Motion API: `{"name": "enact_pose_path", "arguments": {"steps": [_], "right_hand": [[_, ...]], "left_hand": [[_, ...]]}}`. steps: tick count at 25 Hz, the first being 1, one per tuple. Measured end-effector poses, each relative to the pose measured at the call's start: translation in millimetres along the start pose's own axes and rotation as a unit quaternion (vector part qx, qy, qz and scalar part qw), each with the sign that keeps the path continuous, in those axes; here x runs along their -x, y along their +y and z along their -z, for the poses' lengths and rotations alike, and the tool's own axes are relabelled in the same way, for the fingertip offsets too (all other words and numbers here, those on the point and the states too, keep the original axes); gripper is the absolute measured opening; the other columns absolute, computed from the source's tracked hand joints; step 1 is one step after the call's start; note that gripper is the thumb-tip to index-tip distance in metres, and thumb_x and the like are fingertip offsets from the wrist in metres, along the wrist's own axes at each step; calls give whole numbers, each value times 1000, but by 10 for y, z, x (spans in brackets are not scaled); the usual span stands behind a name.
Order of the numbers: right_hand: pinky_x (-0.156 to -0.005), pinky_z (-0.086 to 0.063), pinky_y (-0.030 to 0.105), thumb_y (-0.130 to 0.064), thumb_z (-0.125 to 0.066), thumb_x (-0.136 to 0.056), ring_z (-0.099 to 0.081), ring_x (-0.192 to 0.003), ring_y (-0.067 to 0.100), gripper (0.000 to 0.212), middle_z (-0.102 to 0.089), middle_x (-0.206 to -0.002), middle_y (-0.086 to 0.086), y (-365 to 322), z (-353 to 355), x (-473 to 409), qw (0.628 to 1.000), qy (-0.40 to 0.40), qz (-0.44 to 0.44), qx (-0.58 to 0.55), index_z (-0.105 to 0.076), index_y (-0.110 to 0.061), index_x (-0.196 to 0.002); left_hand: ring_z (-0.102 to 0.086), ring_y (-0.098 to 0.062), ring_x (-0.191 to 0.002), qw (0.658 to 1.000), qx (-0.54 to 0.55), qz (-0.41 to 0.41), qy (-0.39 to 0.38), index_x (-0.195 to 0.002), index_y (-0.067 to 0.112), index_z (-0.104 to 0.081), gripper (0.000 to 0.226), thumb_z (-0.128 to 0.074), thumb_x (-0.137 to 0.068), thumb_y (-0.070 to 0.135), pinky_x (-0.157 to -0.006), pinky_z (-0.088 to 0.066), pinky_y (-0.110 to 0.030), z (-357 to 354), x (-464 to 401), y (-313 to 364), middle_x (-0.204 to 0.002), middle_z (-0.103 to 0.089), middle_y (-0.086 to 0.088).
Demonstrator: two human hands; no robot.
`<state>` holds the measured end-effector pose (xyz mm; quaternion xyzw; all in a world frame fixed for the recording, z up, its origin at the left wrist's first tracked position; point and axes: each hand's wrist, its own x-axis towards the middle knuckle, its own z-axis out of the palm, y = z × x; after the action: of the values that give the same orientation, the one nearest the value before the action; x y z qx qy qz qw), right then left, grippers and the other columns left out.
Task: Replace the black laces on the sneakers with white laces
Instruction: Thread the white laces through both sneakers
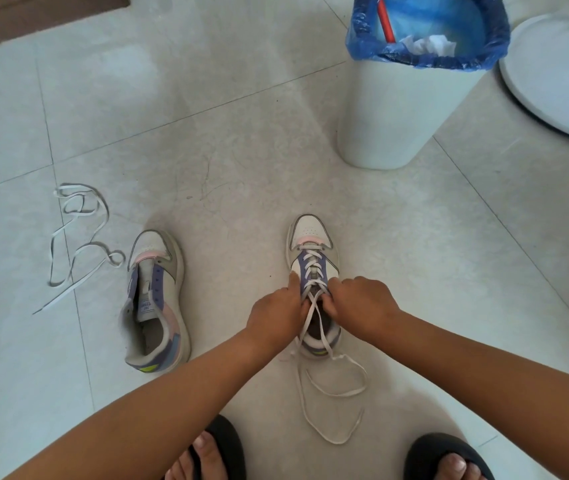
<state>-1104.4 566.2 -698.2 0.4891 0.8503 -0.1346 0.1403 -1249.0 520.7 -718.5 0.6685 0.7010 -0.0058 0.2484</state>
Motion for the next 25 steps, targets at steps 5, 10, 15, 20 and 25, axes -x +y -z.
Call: {"name": "enact_pose_path", "arguments": {"steps": [5,10,15,20,25], "right_hand": [[-54,-33,31,-41,-41,-96,-61,-79,26,30,-66,-91,5,53,-43,52,998,56,18,0,-52,-14,-99],[-41,-39,27,-19,-84,-62,-54,-48,23,36,-58,-59,4,66,-111,100,948,277,155,31,-66,-9,-91],[-49,-41,29,-4,-74,-72,-53,-58,25,11,-59,-68,6,52,-60,24,942,255,170,-137,-66,-5,-79],[-65,-45,11,-19,-58,-91,-57,-72,6,12,-62,-77,-7,52,15,8,840,86,-62,-532,-62,-21,-80],[-61,-51,22,-19,-58,-92,-59,-61,12,19,-66,-68,5,48,234,-154,665,7,-173,-727,-72,-9,-82]], "left_hand": [[-63,-27,-83,997,72,13,-1,-131,11,-40,46,-37,-98,42,-66,-48,-33,37,18,-42,-101,-66,-10],[-59,-19,-50,947,-62,-217,230,-101,8,-62,28,-58,-87,33,-34,-42,-24,39,114,-134,-70,-63,-4],[-54,-19,-50,937,-50,-216,269,-77,6,-68,8,-71,-78,12,-34,-41,-26,94,4,21,-65,-58,-7],[-56,-23,-66,969,129,-154,145,-88,1,-69,15,-58,-89,11,-55,-47,-27,235,-17,13,-80,-57,-7],[-55,-1,-68,925,369,-56,73,-80,22,-67,15,-58,-92,23,-64,-43,-12,553,-145,93,-76,-63,8]]}}
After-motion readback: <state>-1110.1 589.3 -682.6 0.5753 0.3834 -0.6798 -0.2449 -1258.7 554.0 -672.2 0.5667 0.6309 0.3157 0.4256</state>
